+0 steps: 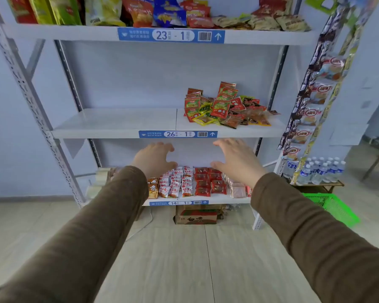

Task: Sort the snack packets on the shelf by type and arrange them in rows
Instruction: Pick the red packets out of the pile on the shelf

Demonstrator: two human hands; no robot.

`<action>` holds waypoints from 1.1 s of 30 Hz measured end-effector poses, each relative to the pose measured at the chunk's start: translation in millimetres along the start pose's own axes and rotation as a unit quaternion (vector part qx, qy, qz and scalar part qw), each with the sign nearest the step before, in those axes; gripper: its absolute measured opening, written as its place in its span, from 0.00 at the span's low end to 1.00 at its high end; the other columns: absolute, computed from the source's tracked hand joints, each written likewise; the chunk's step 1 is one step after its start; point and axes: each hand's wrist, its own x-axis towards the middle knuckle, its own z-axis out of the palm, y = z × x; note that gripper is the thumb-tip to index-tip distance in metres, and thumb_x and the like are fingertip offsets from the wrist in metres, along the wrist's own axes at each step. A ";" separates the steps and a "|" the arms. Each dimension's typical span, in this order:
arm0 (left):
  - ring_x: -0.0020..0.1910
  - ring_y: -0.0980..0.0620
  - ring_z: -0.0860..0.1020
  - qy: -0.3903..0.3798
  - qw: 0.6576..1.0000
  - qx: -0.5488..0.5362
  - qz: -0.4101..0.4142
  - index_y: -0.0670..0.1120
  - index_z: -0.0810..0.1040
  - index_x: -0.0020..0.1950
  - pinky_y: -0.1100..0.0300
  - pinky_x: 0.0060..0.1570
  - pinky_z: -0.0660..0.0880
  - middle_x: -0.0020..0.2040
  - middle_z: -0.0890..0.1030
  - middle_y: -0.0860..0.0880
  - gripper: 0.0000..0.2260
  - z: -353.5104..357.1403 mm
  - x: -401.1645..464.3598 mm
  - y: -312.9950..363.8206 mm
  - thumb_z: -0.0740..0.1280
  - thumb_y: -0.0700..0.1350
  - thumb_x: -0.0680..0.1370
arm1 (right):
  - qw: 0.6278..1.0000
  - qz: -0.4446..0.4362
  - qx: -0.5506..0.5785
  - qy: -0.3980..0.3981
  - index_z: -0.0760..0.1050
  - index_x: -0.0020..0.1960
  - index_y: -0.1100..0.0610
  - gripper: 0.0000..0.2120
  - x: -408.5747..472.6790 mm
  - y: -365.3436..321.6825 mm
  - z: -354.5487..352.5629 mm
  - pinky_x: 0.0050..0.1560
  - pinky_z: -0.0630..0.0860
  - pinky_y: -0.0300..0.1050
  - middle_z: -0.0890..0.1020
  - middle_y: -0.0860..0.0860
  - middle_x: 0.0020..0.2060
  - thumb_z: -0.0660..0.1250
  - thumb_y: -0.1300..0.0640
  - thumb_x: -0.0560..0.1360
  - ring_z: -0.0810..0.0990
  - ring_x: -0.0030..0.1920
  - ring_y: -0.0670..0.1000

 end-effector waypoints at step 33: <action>0.72 0.45 0.70 -0.018 0.998 -0.056 0.007 0.50 0.66 0.79 0.48 0.69 0.69 0.76 0.71 0.47 0.30 104.8 341.2 -29.4 0.70 0.57 0.79 | 0.998 -0.006 0.042 -0.046 0.60 0.80 0.51 0.32 294.1 171.9 95.4 0.70 0.68 0.55 0.69 0.52 0.75 0.67 0.45 0.80 0.65 0.74 0.56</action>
